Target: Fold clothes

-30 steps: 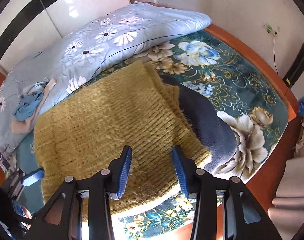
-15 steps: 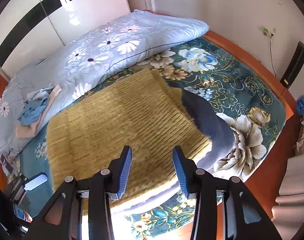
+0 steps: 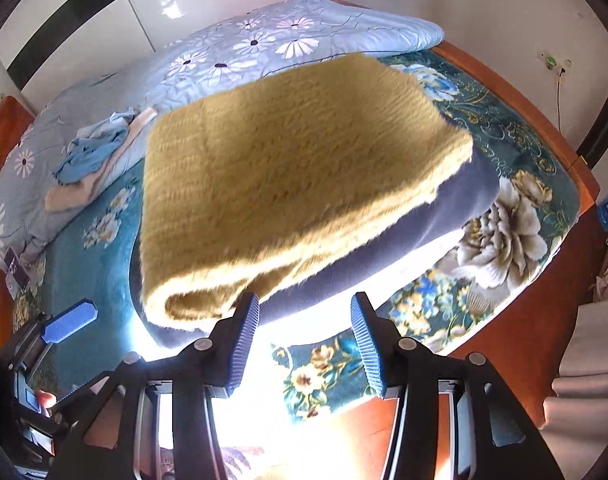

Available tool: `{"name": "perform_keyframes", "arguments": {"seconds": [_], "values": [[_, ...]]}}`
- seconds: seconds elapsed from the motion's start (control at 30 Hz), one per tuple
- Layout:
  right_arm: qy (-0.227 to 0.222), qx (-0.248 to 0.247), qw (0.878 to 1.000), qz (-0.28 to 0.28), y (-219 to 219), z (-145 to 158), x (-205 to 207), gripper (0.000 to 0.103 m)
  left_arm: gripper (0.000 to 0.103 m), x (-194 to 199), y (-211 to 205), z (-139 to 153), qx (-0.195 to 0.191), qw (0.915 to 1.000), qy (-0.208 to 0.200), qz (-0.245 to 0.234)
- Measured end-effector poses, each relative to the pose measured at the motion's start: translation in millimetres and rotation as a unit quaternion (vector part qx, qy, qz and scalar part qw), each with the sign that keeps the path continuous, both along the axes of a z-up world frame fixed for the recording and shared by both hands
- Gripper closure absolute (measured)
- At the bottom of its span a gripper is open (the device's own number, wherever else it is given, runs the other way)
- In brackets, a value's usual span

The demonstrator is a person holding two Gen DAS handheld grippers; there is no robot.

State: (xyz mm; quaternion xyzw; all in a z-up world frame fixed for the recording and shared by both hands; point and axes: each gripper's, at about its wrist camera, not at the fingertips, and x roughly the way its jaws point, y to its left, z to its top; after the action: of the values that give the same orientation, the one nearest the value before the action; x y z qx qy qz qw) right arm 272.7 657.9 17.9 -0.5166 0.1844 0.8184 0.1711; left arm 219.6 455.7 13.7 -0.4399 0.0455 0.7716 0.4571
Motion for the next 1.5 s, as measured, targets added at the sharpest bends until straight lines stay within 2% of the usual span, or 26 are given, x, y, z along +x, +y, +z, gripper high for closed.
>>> {"name": "perform_keyframes", "arguments": {"seconds": [0.13,0.2,0.43,0.53,0.73,0.83,0.9,0.93,1.23,1.3,1.37,1.5], "values": [[-0.002,0.011,1.0,0.005,-16.9,-3.5,10.1,0.053,0.002,6.8,-14.3,-3.4,0.0,0.9997,-0.009,0.025],[0.003,0.018,1.0,0.008,-24.8,-2.1,12.7,0.053,0.0,9.6,-21.3,-3.0,0.005,0.9993,-0.01,0.037],[0.021,0.049,0.998,0.031,-53.3,1.2,9.3,0.051,0.0,14.0,-40.3,1.2,0.012,0.9973,-0.009,0.072],[0.029,0.048,0.997,0.048,-57.6,-4.0,2.5,0.047,0.0,11.8,-45.7,-1.2,0.016,0.9961,-0.003,0.087],[0.044,0.047,0.995,0.082,-66.4,-14.4,-11.3,0.047,0.0,8.9,-43.4,-17.7,-0.005,0.9932,-0.007,0.116],[0.04,0.042,0.994,0.094,-68.8,-24.0,-13.7,0.047,0.0,9.2,-39.7,-29.4,-0.031,0.9917,-0.007,0.124],[0.036,0.038,0.993,0.102,-70.0,-31.4,-14.2,0.034,0.0,9.4,-37.9,-33.9,-0.048,0.9905,0.002,0.129],[0.034,0.036,0.993,0.104,-70.3,-34.6,-14.4,0.022,0.0,9.0,-37.5,-35.6,-0.051,0.9902,0.004,0.13],[0.03,0.034,0.994,0.099,-65.0,-36.6,-11.5,0.02,0.0,7.4,-37.2,-40.1,-0.055,0.9885,-0.007,0.14],[0.029,0.035,0.994,0.096,-63.3,-35.0,-9.1,0.017,0.0,7.9,-38.0,-39.7,-0.055,0.9876,-0.007,0.147],[0.031,0.036,0.995,0.093,-61.9,-32.9,-7.0,0.008,0.0,8.0,-38.9,-39.7,-0.054,0.9869,-0.01,0.152],[0.031,0.039,0.994,0.093,-62.5,-29.5,-7.0,0.006,0.0,8.2,-39.9,-40.0,-0.056,0.9859,-0.012,0.158]]}}
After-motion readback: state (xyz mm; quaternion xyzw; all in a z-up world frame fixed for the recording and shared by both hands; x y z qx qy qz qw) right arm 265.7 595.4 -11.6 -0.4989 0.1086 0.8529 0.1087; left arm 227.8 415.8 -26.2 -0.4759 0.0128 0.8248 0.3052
